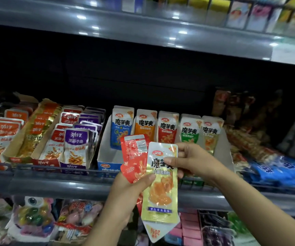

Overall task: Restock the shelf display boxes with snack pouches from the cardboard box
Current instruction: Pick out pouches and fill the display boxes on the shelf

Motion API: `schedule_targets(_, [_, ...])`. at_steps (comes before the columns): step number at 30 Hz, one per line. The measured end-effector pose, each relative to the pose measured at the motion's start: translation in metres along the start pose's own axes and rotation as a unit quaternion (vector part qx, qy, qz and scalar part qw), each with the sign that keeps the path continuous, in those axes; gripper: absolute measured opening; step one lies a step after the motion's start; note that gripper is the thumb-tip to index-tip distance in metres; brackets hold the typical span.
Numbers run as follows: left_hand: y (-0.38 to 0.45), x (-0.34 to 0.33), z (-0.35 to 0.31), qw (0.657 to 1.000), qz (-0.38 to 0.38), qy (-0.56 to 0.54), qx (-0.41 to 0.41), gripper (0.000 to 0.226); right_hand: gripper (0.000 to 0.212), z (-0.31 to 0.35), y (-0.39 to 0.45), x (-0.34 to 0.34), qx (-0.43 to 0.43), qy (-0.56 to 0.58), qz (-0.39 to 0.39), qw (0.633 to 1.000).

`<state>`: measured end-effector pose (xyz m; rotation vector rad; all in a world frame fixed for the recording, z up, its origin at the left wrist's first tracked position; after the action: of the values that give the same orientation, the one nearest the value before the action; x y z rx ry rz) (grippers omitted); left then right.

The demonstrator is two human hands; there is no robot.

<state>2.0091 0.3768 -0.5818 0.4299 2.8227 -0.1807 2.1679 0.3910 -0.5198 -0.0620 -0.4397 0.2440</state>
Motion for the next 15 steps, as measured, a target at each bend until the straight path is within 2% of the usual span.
schedule_targets(3, [0.002, -0.003, 0.000, 1.000, -0.010, 0.004, -0.012, 0.019, 0.024, 0.003, -0.002, 0.006, -0.003, 0.001, 0.003, 1.000])
schedule_targets(6, [0.006, -0.008, 0.005, 1.000, -0.010, -0.006, -0.002, 0.013, 0.015, 0.003, -0.005, 0.023, -0.010, -0.030, -0.036, 0.999])
schedule_targets(10, [0.011, -0.014, 0.015, 1.000, -0.015, -0.002, 0.011, 0.014, 0.015, -0.002, -0.015, 0.078, -0.011, -0.075, -0.199, 0.977])
schedule_targets(13, [0.014, -0.023, 0.018, 1.000, -0.005, 0.000, 0.016, 0.019, 0.022, 0.002, -0.033, 0.124, -0.007, -0.135, -0.346, 0.928])
schedule_targets(15, [0.016, -0.031, 0.018, 1.000, 0.006, -0.001, 0.017, 0.021, 0.028, 0.001, -0.046, 0.149, -0.015, -0.140, -0.411, 0.901])
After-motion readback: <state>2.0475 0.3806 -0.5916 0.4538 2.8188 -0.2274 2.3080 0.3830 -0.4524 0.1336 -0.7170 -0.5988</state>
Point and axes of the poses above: each hand's wrist, its own y-axis towards the middle knuckle, its own x-axis out of the back of the hand, z = x × y, the point moved 7 cm from there along y, towards the middle knuckle, and after that the axes turned 6 degrees about z, right-handed, at the moved point
